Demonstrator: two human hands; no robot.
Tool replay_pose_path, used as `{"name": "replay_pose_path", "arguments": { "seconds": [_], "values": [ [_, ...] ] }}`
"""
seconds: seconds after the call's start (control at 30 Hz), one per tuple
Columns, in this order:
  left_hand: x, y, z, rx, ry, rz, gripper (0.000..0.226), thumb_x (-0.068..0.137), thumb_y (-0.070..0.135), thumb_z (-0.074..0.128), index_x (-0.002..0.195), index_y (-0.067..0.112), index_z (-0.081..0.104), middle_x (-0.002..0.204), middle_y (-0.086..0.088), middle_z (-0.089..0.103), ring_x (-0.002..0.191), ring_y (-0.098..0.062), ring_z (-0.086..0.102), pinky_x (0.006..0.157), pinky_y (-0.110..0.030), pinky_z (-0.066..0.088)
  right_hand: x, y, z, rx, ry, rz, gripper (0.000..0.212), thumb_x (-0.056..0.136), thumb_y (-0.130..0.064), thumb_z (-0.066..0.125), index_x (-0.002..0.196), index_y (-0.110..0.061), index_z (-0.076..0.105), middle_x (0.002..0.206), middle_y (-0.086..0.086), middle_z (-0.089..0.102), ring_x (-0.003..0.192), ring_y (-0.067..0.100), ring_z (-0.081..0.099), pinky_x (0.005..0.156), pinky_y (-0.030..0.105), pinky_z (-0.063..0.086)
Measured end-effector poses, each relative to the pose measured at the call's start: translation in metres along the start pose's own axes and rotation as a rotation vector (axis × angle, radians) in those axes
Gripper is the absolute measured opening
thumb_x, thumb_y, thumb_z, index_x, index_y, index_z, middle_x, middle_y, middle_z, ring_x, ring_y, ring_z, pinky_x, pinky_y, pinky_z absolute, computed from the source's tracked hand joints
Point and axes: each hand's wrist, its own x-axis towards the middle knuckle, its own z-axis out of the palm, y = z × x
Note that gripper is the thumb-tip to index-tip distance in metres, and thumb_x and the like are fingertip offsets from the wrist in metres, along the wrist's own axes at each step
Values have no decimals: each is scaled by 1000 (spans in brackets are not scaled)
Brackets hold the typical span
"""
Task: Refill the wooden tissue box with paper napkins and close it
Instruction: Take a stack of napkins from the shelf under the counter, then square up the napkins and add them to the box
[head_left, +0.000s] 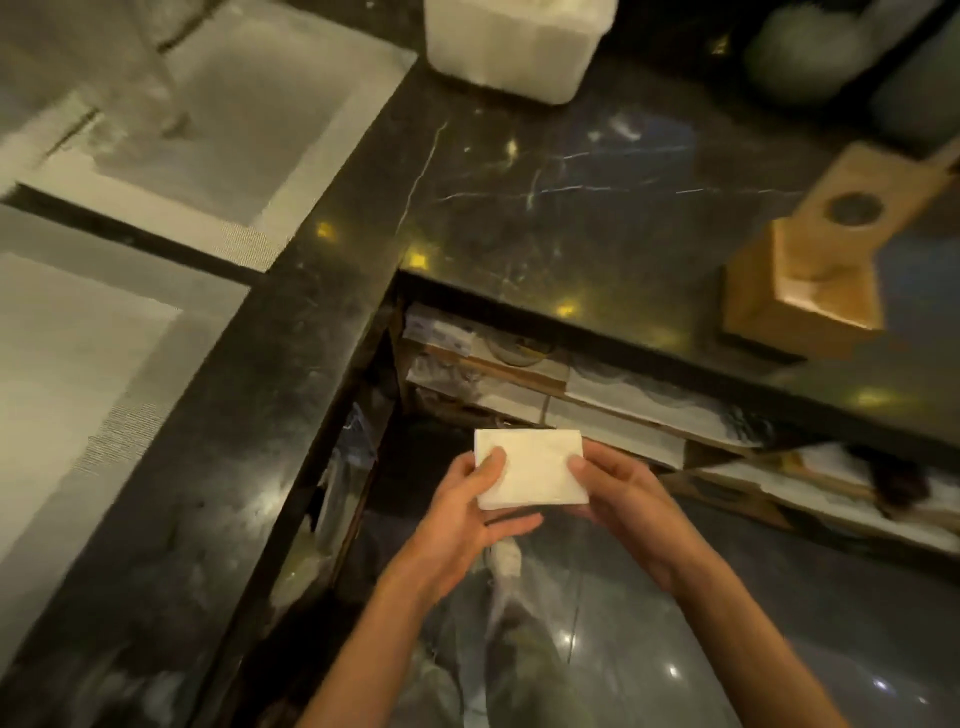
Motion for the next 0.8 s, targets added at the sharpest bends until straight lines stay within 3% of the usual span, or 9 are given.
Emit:
{"name": "replay_pose_path", "arguments": {
  "seconds": [0.1,0.2,0.3,0.43,0.57,0.67,0.8],
  "values": [
    [-38,-1,40,174,-47,14,44,88,34,62,126,15,50,122,-12,65,110,-27,67,87,-49,58,-64,-14,-19,-19,10,-51,33,96,-22,56,129,-20,62,121,7,70,112,24,66,98,43,53],
    [-57,-11,79,369,-71,52,56,76,44,71,123,21,52,116,-9,69,101,-22,72,84,-47,60,-111,-14,-27,-70,97,-116,32,98,-30,51,130,-30,59,118,0,70,107,15,67,95,37,55],
    [-62,-27,118,596,-65,127,47,83,43,71,121,29,48,115,-5,67,98,-20,71,81,-44,62,-140,-8,-43,-58,186,-157,42,97,-35,56,138,-31,50,121,-4,68,108,10,66,97,37,53],
    [-50,-38,166,703,-115,189,49,78,41,75,118,26,49,111,-8,67,90,-20,73,63,-36,60,-159,-10,-92,43,257,-197,42,95,-24,60,136,-29,53,123,-2,69,111,12,65,93,34,55],
    [-20,-42,219,653,-296,56,54,76,22,79,124,21,53,114,-10,72,103,-26,71,85,-40,60,-161,-21,-160,79,298,-256,36,95,-16,57,129,-28,58,117,-4,72,107,11,68,85,27,56],
    [15,-44,271,745,-379,41,50,82,19,77,126,21,54,120,-8,70,109,-25,69,92,-45,57,-141,-31,-224,94,318,-264,34,96,-15,56,126,-32,56,113,-5,71,99,5,68,76,21,56],
    [80,-50,353,895,-373,189,44,84,17,75,123,24,56,124,-4,65,113,-20,65,92,-41,57,-99,-50,-322,82,292,-310,52,88,-6,67,132,-28,53,124,-3,67,112,9,65,91,30,56]
  ]
}}
